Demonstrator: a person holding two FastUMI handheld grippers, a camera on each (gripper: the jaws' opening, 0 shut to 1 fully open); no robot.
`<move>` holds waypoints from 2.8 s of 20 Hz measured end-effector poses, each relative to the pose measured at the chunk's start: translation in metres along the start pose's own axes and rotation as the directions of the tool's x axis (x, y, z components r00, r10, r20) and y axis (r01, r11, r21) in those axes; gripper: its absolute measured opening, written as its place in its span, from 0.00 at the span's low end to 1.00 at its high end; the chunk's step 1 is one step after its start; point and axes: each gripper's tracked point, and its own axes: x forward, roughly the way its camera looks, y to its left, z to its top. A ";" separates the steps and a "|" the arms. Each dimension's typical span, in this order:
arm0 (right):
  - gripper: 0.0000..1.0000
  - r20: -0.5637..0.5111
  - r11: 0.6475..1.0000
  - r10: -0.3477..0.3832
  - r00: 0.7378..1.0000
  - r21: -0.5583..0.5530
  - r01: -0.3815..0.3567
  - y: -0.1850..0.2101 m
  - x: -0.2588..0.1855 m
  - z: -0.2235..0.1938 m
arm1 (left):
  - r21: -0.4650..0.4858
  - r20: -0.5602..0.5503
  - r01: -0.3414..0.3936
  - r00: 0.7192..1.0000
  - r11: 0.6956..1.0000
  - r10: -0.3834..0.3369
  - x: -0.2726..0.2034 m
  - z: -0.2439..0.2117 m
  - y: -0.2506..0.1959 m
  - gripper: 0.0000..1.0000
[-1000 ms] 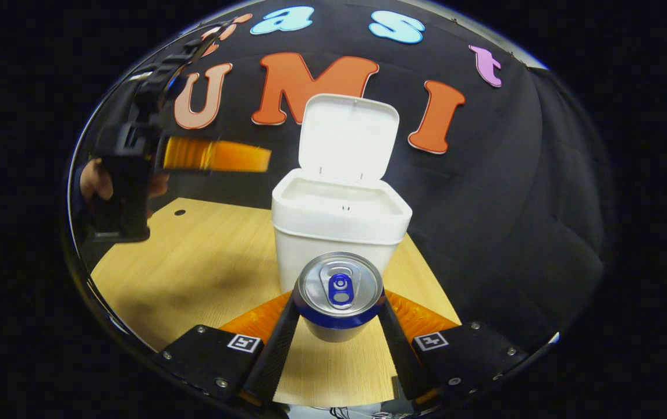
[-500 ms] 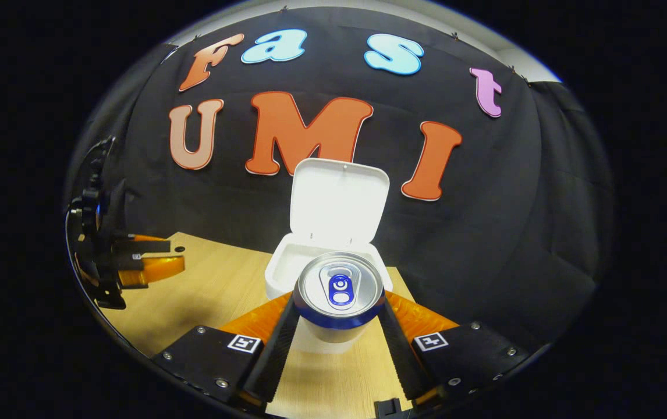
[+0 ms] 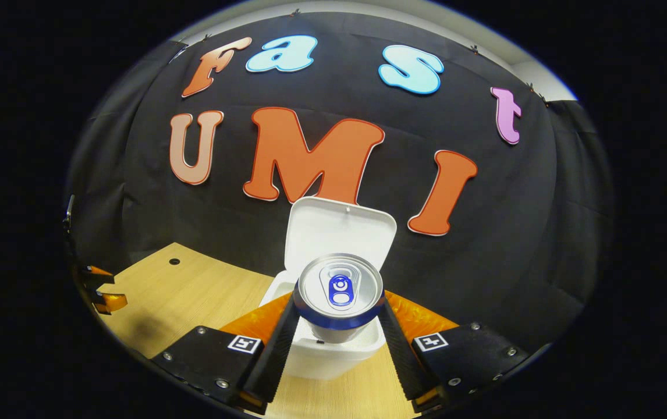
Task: Press the lid of the desktop garbage bin to open it, pick up the crumpled paper on the desktop and throw it into the bin, then pick up the pop can on the desktop and drop it into the bin, and finally close the garbage bin lid.
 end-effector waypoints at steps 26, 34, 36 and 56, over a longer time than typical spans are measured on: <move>0.82 -0.191 0.998 0.048 0.980 0.042 -0.041 0.028 0.109 -0.090 | -0.075 0.091 -0.356 0.928 0.932 0.361 -0.100 -0.006 0.080 0.96; 0.80 -0.198 0.998 0.033 0.980 0.051 -0.023 0.014 0.118 -0.101 | -0.071 0.088 -0.340 0.934 0.938 0.345 -0.093 -0.002 0.070 0.96; 0.80 -0.193 0.999 0.026 0.981 0.051 -0.017 0.010 0.116 -0.099 | -0.069 0.085 -0.332 0.938 0.941 0.337 -0.089 -0.002 0.067 0.96; 0.82 -0.065 0.999 -0.012 0.998 0.051 0.015 -0.023 0.099 0.024 | -0.093 0.074 -0.319 0.943 0.943 0.326 -0.076 -0.009 0.064 0.96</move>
